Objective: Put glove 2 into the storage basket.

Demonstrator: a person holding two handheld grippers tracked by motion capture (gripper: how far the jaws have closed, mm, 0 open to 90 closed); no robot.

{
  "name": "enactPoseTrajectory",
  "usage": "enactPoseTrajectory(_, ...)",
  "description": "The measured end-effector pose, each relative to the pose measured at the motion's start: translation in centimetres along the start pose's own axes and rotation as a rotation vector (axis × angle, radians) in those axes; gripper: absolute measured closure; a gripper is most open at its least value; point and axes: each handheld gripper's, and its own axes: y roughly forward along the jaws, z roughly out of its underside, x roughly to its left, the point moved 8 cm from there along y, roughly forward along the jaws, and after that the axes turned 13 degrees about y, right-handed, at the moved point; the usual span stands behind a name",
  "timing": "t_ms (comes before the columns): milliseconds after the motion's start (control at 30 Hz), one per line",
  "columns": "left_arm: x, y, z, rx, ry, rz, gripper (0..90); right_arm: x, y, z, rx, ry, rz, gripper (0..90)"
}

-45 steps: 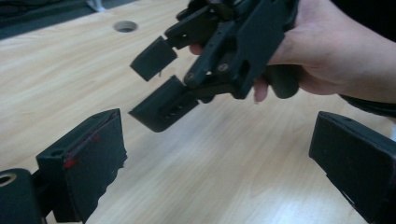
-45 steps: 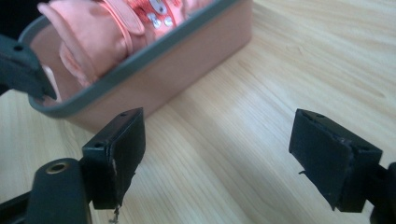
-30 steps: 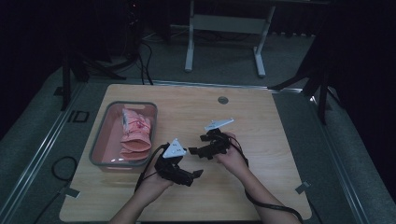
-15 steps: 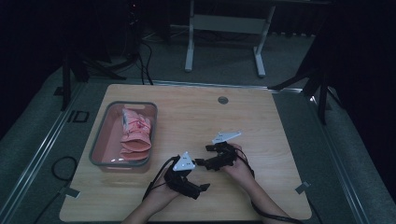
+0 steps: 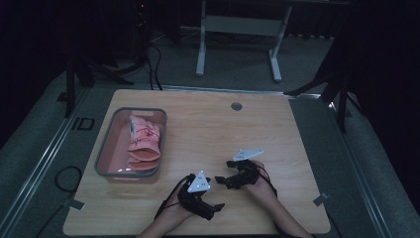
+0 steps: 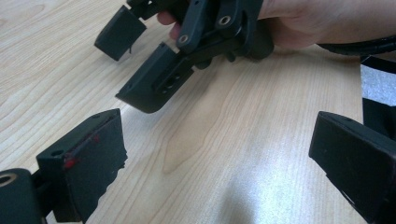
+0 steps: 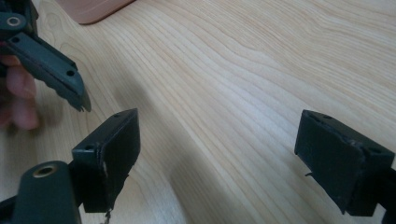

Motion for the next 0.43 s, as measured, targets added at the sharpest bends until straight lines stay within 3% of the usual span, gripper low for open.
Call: enactPoseTrajectory(433,-0.08,0.08,0.50,0.013,-0.014,0.005,3.8,-0.38,-0.15,0.11,-0.004,-0.005,0.022,14.0)
